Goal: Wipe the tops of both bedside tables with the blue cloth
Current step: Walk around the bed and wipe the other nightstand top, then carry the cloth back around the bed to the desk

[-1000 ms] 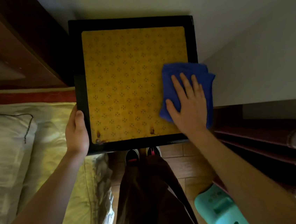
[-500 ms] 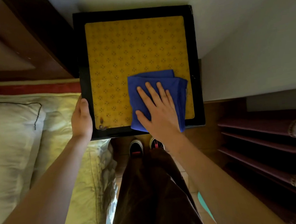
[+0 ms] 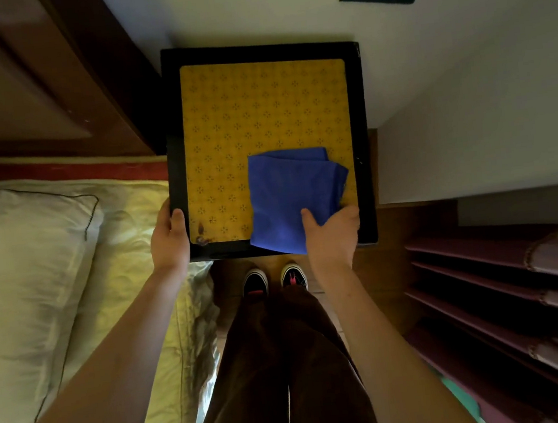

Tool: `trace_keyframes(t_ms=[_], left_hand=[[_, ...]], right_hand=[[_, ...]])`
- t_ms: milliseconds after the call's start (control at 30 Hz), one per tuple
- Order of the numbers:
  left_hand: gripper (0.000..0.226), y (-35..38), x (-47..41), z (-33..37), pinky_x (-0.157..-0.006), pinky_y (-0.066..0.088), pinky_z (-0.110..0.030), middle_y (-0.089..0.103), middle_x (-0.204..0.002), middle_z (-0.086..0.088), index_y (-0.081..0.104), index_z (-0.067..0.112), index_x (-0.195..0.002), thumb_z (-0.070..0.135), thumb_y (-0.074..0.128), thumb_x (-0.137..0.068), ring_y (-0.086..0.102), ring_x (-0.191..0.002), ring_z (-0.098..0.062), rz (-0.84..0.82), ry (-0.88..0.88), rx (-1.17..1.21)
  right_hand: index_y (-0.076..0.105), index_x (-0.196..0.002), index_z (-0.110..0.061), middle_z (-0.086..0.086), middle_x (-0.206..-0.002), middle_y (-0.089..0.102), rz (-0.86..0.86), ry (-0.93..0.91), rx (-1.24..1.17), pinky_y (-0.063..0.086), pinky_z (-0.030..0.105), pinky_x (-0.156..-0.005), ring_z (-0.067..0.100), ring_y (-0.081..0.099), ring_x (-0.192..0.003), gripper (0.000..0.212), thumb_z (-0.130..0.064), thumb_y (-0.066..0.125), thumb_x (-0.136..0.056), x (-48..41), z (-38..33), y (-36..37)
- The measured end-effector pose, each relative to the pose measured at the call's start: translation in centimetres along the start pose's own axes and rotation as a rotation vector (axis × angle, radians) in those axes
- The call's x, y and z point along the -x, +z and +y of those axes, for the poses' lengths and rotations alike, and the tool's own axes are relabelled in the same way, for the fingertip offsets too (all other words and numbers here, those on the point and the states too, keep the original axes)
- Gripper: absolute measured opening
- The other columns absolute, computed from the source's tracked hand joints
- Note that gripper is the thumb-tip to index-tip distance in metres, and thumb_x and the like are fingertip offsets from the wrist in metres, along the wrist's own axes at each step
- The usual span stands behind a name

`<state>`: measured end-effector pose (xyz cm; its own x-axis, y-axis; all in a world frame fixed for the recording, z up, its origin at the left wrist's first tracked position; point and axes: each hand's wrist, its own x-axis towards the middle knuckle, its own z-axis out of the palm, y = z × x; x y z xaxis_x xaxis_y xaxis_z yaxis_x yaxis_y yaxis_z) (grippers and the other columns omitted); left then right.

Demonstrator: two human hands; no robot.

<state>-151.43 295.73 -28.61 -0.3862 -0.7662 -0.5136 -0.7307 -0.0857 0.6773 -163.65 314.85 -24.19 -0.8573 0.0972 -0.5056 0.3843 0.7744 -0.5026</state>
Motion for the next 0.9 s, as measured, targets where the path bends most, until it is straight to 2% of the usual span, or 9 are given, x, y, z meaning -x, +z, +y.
trace_keyframes(t_ms=[67,200,267,333,467,600,733,800,900], left_hand=[[0.039,-0.2,0.3,0.3,-0.061,0.039,-0.022,0.059,-0.101,-0.001,0.048,0.018,-0.138,0.023,0.033,-0.103,0.056,-0.079,-0.013,-0.015,0.002,-0.025],[0.038,-1.4,2.1,1.5,-0.075,0.037,-0.033,0.057,-0.108,-0.003,0.045,0.012,-0.137,0.021,0.035,-0.102,0.056,-0.099,-0.029,-0.067,-0.064,-0.072],[0.039,-2.9,3.7,2.8,-0.076,0.035,-0.033,0.059,-0.118,-0.011,0.043,0.009,-0.138,0.023,0.036,-0.102,0.057,-0.104,-0.032,-0.084,-0.099,-0.092],[0.038,-4.8,5.7,4.5,-0.074,0.035,-0.032,0.060,-0.119,-0.017,0.046,0.006,-0.135,0.024,0.037,-0.102,0.057,-0.098,-0.032,-0.105,-0.060,-0.089],[0.032,-9.6,10.4,9.4,-0.078,0.038,-0.034,0.059,-0.110,-0.002,0.054,0.015,-0.125,0.031,0.042,-0.099,0.056,-0.100,-0.024,-0.135,0.026,0.001],[0.034,-15.1,16.1,13.7,-0.089,0.047,-0.041,0.065,-0.104,0.003,0.060,0.025,-0.114,0.043,0.044,-0.090,0.062,-0.099,-0.020,-0.085,0.117,0.135],[0.029,-19.9,21.5,14.7,-0.084,0.046,-0.025,0.067,-0.109,0.006,0.061,0.024,-0.119,0.036,0.047,-0.097,0.061,-0.103,-0.009,-0.046,0.214,0.109],[0.025,-21.7,23.5,13.4,-0.077,0.042,-0.017,0.066,-0.108,0.007,0.063,0.022,-0.118,0.029,0.048,-0.099,0.061,-0.100,-0.008,0.005,0.230,0.068],[0.024,-23.3,25.7,9.6,-0.074,0.040,-0.018,0.066,-0.106,0.004,0.064,0.019,-0.115,0.027,0.049,-0.099,0.061,-0.098,-0.014,0.071,0.156,0.037]], right_hand=[[0.050,-0.118,0.001,0.012,-0.116,0.060,-0.062,0.171,-0.210,0.044,0.020,-0.058,0.020,0.057,-0.088,0.054,-0.031,0.073,-0.081,-0.1,-0.7,-0.3],[0.052,-0.126,-0.003,0.011,-0.120,0.060,-0.290,0.393,-0.513,0.052,0.040,-0.089,0.029,0.061,-0.105,0.059,-0.026,0.076,-0.078,0.5,-2.6,-1.8],[0.052,-0.129,-0.007,0.010,-0.127,0.060,-0.346,0.314,-0.510,0.050,0.045,-0.095,0.032,0.060,-0.110,0.057,-0.025,0.075,-0.080,1.9,-4.4,-3.8],[0.053,-0.128,-0.006,0.008,-0.126,0.059,-0.358,0.165,-0.444,0.048,0.040,-0.091,0.032,0.058,-0.112,0.048,-0.020,0.070,-0.085,3.6,-6.5,-6.2],[0.059,-0.120,0.000,0.018,-0.124,0.062,-0.398,-0.079,-0.308,0.045,0.036,-0.086,0.035,0.059,-0.110,0.035,-0.017,0.065,-0.090,7.3,-10.3,-12.2],[0.060,-0.118,0.000,0.017,-0.119,0.064,-0.401,-0.234,-0.274,0.048,0.038,-0.086,0.032,0.061,-0.103,0.034,-0.017,0.064,-0.090,11.6,-13.0,-17.9],[0.060,-0.117,-0.001,0.015,-0.111,0.064,-0.422,-0.342,-0.251,0.049,0.045,-0.089,0.025,0.059,-0.088,0.032,-0.017,0.065,-0.089,15.3,-14.1,-21.8],[0.058,-0.121,0.000,0.013,-0.111,0.063,-0.448,-0.353,-0.229,0.048,0.047,-0.093,0.028,0.057,-0.091,0.036,-0.018,0.065,-0.090,16.7,-14.2,-22.7],[0.058,-0.122,0.002,0.020,-0.118,0.063,-0.487,-0.394,-0.154,0.047,0.044,-0.087,0.036,0.060,-0.101,0.040,-0.019,0.066,-0.089,17.4,-13.4,-22.5]])
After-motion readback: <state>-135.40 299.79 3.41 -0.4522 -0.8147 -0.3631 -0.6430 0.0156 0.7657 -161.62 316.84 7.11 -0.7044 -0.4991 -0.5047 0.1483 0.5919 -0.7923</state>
